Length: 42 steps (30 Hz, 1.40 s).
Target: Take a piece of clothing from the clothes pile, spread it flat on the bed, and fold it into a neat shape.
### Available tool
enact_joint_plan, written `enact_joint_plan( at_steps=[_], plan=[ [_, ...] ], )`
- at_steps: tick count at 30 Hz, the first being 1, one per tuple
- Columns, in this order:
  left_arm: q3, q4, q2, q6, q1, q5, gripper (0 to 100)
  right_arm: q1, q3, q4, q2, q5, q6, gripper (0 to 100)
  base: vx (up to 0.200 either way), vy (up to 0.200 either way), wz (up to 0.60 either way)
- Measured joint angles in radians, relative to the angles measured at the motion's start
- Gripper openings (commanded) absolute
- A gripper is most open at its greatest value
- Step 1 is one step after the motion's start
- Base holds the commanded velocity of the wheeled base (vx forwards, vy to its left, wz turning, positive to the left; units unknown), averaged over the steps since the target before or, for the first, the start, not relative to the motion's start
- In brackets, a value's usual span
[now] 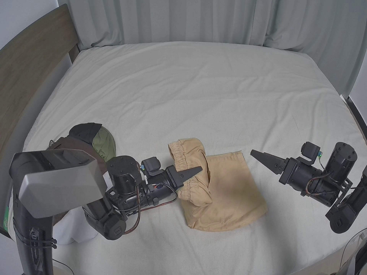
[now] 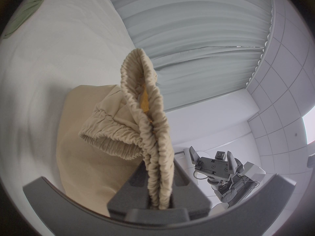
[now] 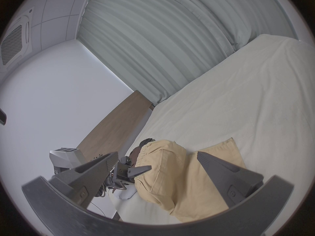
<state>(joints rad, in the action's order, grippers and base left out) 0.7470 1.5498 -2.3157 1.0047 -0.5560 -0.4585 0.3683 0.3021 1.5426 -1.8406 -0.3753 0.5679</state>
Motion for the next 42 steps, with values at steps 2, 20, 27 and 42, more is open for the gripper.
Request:
enact_joint_plan(
  at_steps=[2, 20, 27, 42],
  plan=[
    [0.02, 0.0, -0.016, 0.004, -0.004, 0.001, 0, -0.004, 0.008, 0.0, 0.0, 0.0, 0.002, 100, 0.0, 0.0, 0.0],
    [0.125, 0.002, -0.136, 0.033, -0.097, 0.034, 0, -0.021, 0.038, 0.0, -0.002, 0.0, 0.019, 100, 0.0, 0.0, 0.0],
    [0.178, 0.002, -0.168, 0.03, -0.112, 0.071, 0, -0.02, 0.037, 0.0, -0.004, 0.0, 0.018, 100, 0.0, 0.0, 0.0],
    [0.207, 0.001, -0.187, 0.022, -0.114, 0.082, 100, -0.021, 0.037, 0.0, -0.006, 0.0, 0.018, 100, 0.0, 0.0, 0.0]
  ],
)
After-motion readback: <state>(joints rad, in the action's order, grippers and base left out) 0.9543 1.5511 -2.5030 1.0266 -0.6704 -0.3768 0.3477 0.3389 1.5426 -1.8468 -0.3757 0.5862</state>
